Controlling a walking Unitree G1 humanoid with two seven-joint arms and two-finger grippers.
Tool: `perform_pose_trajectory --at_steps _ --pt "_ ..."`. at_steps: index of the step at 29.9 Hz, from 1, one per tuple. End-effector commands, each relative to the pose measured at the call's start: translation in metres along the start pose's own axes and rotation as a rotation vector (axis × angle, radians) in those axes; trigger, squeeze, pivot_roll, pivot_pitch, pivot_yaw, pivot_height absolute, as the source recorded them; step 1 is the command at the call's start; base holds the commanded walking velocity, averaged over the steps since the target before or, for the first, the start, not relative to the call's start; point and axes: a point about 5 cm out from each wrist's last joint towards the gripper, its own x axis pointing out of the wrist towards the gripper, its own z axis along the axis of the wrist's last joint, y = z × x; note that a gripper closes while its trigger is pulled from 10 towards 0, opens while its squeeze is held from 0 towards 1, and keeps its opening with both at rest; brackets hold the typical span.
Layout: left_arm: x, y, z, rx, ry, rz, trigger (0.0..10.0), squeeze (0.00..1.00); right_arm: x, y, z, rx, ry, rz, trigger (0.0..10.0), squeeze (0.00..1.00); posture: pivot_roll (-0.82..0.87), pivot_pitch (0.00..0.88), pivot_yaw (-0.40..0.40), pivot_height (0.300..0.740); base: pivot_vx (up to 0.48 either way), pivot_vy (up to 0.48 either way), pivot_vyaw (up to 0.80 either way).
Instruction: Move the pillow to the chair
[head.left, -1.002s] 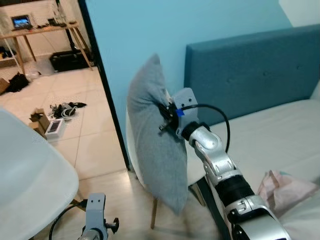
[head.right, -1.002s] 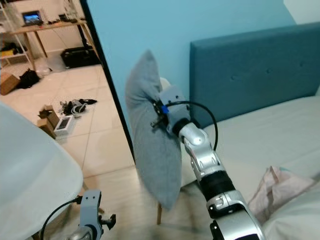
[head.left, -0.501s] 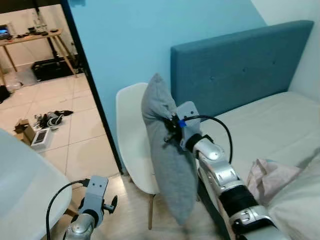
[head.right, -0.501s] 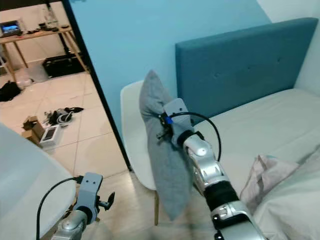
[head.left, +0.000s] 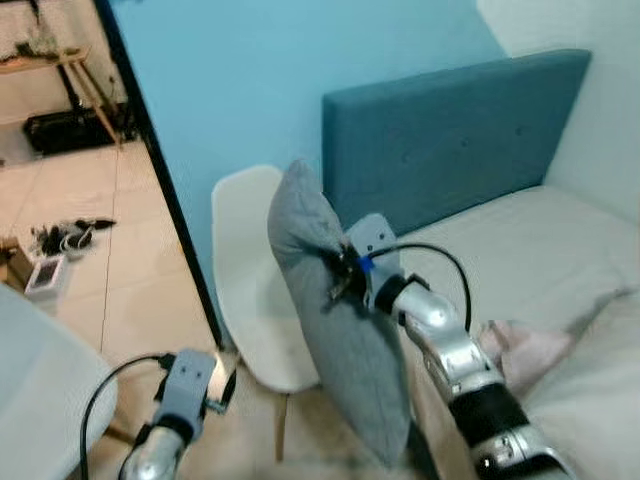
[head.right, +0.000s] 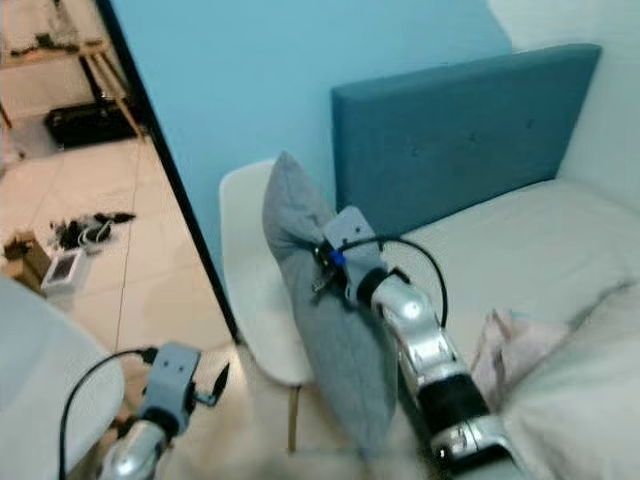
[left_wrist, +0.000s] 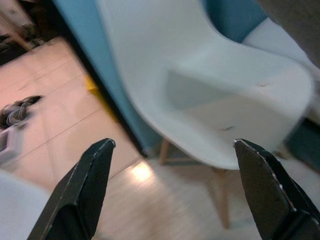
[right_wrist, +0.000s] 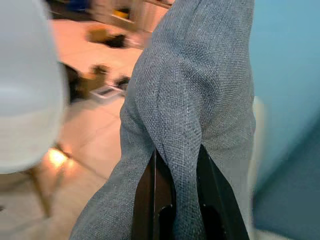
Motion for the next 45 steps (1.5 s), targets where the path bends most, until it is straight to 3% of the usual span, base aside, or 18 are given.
perform_pose_trajectory --at_steps 1,11,23,31,41,45 --pt "-0.001 0.001 0.006 0.034 -0.028 0.017 10.0 0.0 0.005 0.004 0.016 -0.012 -0.064 0.046 10.0 0.0 -0.23 0.027 -0.112 0.71 0.0 0.0 0.8" --pt "-0.005 -0.006 0.019 0.028 -0.067 0.004 10.0 0.0 0.015 -0.005 0.026 -0.019 -0.081 0.008 10.0 0.0 -0.21 0.038 -0.111 0.71 0.0 0.0 0.22" --pt "0.012 -0.022 0.037 -0.019 -0.085 -0.06 10.0 0.0 0.011 -0.001 0.024 0.01 -0.084 -0.025 10.0 0.0 -0.25 0.029 -0.093 0.71 0.0 -0.419 0.0" --pt "0.015 -0.019 0.046 -0.062 -0.112 0.006 10.0 0.0 0.009 0.003 0.021 0.011 -0.072 0.001 10.0 0.0 -0.24 0.03 -0.112 0.71 0.0 0.0 0.0" --pt "0.016 -0.016 0.052 -0.055 -0.12 0.009 10.0 0.0 0.011 0.006 0.024 0.024 -0.088 0.018 10.0 0.0 -0.23 0.029 -0.11 0.71 0.0 0.0 0.0" --pt "0.022 -0.001 0.07 -0.031 -0.188 0.075 10.0 0.0 0.011 0.011 0.028 0.059 -0.12 0.047 10.0 0.0 -0.22 0.027 -0.104 0.71 0.125 0.0 0.0"
